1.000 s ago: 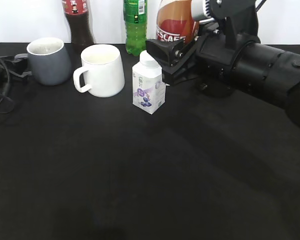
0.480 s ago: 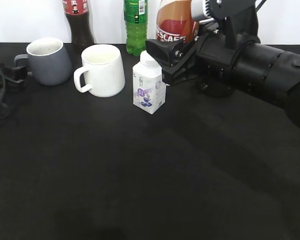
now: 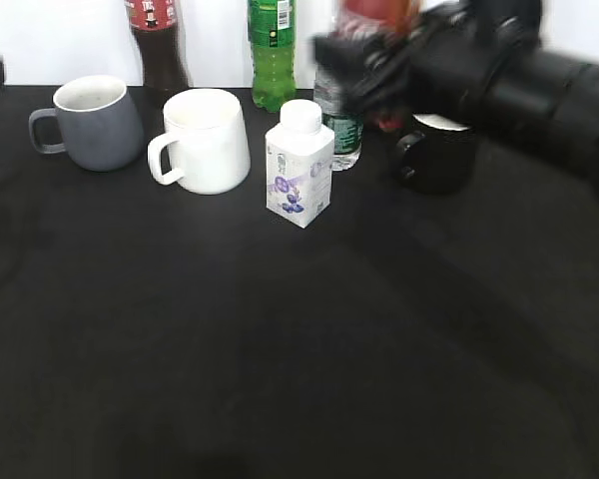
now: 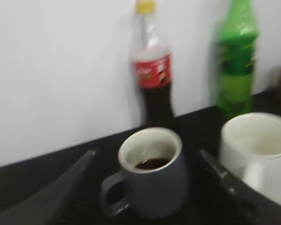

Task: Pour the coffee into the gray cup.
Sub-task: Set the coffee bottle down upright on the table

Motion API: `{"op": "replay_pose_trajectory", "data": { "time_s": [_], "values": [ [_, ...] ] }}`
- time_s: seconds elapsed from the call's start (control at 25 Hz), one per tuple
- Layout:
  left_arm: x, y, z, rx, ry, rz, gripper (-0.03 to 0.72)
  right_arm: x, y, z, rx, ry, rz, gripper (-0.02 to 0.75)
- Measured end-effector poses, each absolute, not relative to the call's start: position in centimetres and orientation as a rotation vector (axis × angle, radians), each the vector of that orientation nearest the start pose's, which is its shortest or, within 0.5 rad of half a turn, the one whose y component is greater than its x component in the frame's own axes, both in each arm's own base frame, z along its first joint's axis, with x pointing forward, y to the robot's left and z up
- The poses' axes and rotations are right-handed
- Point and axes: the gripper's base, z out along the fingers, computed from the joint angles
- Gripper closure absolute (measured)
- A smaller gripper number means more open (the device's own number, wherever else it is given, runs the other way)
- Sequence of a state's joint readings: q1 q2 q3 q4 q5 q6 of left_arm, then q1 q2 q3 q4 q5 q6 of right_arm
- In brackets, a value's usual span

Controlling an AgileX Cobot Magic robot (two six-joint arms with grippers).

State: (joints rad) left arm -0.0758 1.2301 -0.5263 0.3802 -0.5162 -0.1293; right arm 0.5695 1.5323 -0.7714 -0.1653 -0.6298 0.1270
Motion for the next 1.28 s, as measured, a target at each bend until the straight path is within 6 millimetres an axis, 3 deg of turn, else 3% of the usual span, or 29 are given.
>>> {"op": "replay_pose_trajectory", "data": {
  "time_s": [0.08, 0.24, 0.4, 0.6, 0.96, 1.12, 1.28],
  "values": [
    [23.3, -5.0, 27.4, 0.418, 1.641, -0.098, 0.220, 28.5, 15.8, 26.5, -0.468, 1.589, 0.441, 0.205],
    [21.6, -7.3, 28.2, 0.474, 1.643, -0.178, 0.220, 30.6, 8.7, 27.8, -0.274, 1.611, 0.266, 0.205],
    [21.5, -7.5, 28.2, 0.447, 1.655, -0.205, 0.221, 31.3, 4.3, 27.8, -0.174, 1.640, 0.153, 0.205],
    [21.5, -7.5, 28.2, 0.445, 1.656, -0.206, 0.221, 32.3, 2.3, 26.2, -0.128, 1.692, 0.105, 0.205],
    [21.7, -7.7, 28.0, 0.446, 1.649, -0.214, 0.233, 35.2, 2.5, 18.9, -0.129, 1.778, 0.147, 0.205],
    [22.5, -8.0, 27.2, 0.453, 1.657, -0.228, 0.237, 36.0, 0.5, 16.5, -0.107, 1.737, 0.194, 0.205],
    [22.5, -8.1, 27.3, 0.451, 1.636, -0.235, 0.236, 36.5, 0.7, 13.8, -0.137, 1.728, 0.240, 0.205]
  ]
}}
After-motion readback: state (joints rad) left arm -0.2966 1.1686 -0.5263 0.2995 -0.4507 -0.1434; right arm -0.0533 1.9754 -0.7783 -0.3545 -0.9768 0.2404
